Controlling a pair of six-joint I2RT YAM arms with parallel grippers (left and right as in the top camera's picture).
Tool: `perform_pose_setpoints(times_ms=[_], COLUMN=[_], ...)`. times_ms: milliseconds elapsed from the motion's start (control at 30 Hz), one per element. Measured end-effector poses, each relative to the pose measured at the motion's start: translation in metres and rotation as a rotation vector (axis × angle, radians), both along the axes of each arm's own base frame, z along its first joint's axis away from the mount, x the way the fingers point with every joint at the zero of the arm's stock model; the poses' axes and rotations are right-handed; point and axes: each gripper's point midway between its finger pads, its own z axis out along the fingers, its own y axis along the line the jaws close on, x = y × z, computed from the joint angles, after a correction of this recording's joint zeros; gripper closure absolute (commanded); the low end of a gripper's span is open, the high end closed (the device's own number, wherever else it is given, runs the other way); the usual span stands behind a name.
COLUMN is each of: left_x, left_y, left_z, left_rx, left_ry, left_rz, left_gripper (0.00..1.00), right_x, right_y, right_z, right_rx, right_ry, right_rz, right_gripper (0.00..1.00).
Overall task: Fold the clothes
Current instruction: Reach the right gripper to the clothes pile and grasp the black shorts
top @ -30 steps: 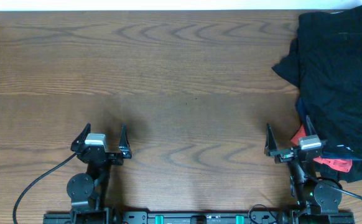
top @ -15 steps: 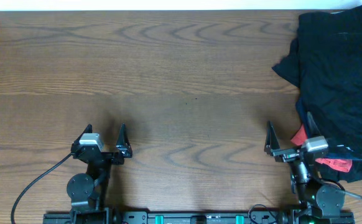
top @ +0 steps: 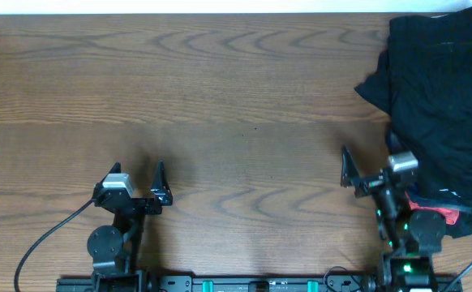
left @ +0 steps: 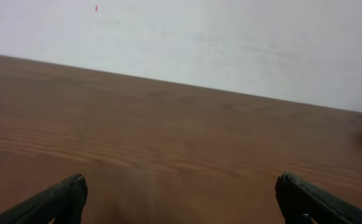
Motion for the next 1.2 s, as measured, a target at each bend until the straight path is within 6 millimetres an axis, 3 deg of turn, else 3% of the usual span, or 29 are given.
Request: perform_pose_setpoints(times_ms=[133,267,500,633,800,933,1100,1200], left_x=[0.002,0.003,0.015,0.030,0.061,0.102,0.152,0.175], left_y=[0.000,0.000,0.001,0.001,-0.006,-0.025,-0.061,-0.075], left_z=[-0.010,-0.011,0.016,0.031,0.060,0.086,0.082,0.075], left_rx=[-0.003,-0.008,-0.015,-0.048,-0.081,-0.087,-0.076,-0.071], left_ry=[0.045,0.108,0.188,0.236,0.280,0.289,0.459,0.574], left_rz=[0.000,0.000,-0.002,0.002,-0.028,-0.089,-0.169,-0.198], left_gripper=[0.02,0.02,0.02,0.02,0.02,0.02,0.02,0.02], right_x=[0.018,0.035,0.060,0.070,0.085,0.099,0.122,0.138], right_y=[0.010,0.020,0.034,0.037,0.041,0.043,0.041,0.033], right_z=[0.030,0.046,0.058,0.054,0.057,0.080,0.103,0.104], right_rx=[-0.007,-0.008,-0.007,-0.004,0.009,0.002,-0.005,-0.032], right_ry=[0.000,0.015,0.050,0.136,0.279,0.335,0.475,0.556], right_rz=[0.057,0.117,0.202,0.222,0.247,0.264,0.252,0.203], right_gripper=[0.01,0.01,0.01,0.01,0.01,0.01,0.01,0.01])
